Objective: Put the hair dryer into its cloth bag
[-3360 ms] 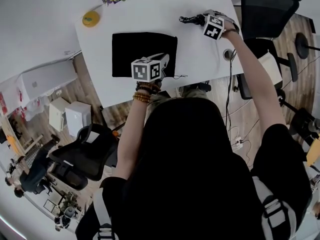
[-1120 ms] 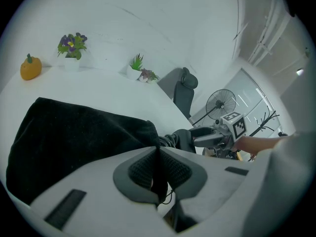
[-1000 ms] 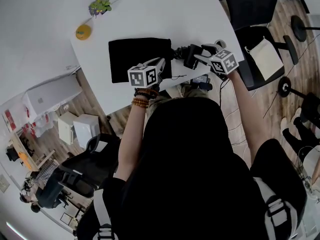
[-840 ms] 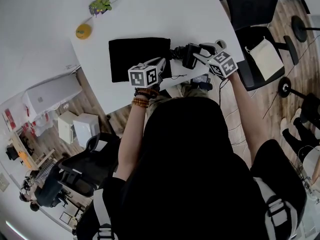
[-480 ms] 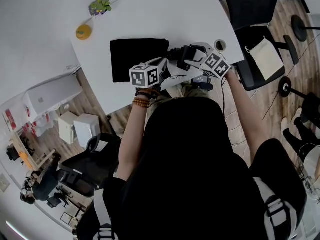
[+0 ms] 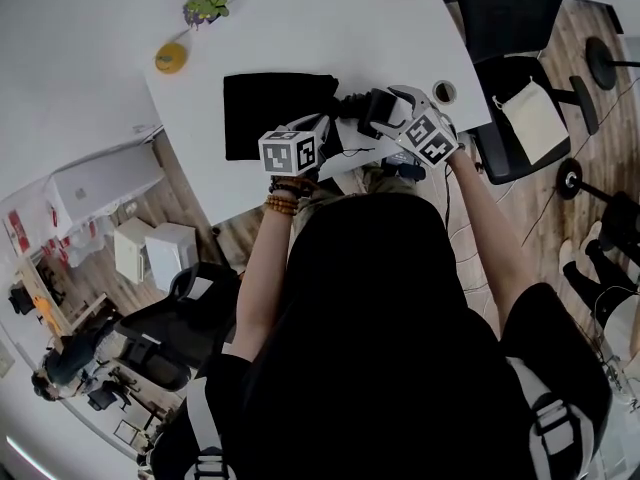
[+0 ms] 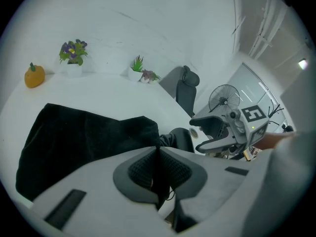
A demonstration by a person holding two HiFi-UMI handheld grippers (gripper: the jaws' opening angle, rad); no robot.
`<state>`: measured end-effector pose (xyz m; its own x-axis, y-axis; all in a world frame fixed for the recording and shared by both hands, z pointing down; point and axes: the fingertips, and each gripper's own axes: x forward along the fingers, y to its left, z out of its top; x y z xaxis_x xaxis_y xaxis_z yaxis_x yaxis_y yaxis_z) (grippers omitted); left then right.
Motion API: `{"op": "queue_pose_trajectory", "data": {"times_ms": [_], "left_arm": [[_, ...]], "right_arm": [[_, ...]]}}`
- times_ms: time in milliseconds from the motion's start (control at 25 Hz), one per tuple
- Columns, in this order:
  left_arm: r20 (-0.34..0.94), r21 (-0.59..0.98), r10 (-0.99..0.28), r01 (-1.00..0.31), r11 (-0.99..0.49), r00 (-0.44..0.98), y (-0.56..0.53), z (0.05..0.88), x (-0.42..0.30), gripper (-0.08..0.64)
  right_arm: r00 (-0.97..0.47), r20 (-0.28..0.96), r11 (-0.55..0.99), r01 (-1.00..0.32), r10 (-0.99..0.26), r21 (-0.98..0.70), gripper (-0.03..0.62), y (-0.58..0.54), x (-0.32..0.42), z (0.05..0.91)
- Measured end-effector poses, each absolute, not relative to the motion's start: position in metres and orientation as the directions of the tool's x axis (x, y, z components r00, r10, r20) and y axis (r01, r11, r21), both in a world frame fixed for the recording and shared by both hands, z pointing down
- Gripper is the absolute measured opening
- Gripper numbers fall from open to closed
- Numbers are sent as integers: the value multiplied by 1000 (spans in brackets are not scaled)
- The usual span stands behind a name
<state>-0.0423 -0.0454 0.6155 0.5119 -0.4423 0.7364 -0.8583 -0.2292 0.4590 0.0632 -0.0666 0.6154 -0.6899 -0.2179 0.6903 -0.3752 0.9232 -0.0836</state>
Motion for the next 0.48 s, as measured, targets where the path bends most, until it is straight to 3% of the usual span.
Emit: {"op": "queue_pose_trajectory", "data": {"times_ms": [200,480], "left_arm": [[729,464,-461,-860,-211,506,-47,615,-45,40],[704,466,-503,-860,-206,502,-47,606,-51,40]], "right_arm": [[-557,831,1000,9,2,4,333,-58,15,639],[-332,918,975,96,219,-198,321,-65,-6,677]]}}
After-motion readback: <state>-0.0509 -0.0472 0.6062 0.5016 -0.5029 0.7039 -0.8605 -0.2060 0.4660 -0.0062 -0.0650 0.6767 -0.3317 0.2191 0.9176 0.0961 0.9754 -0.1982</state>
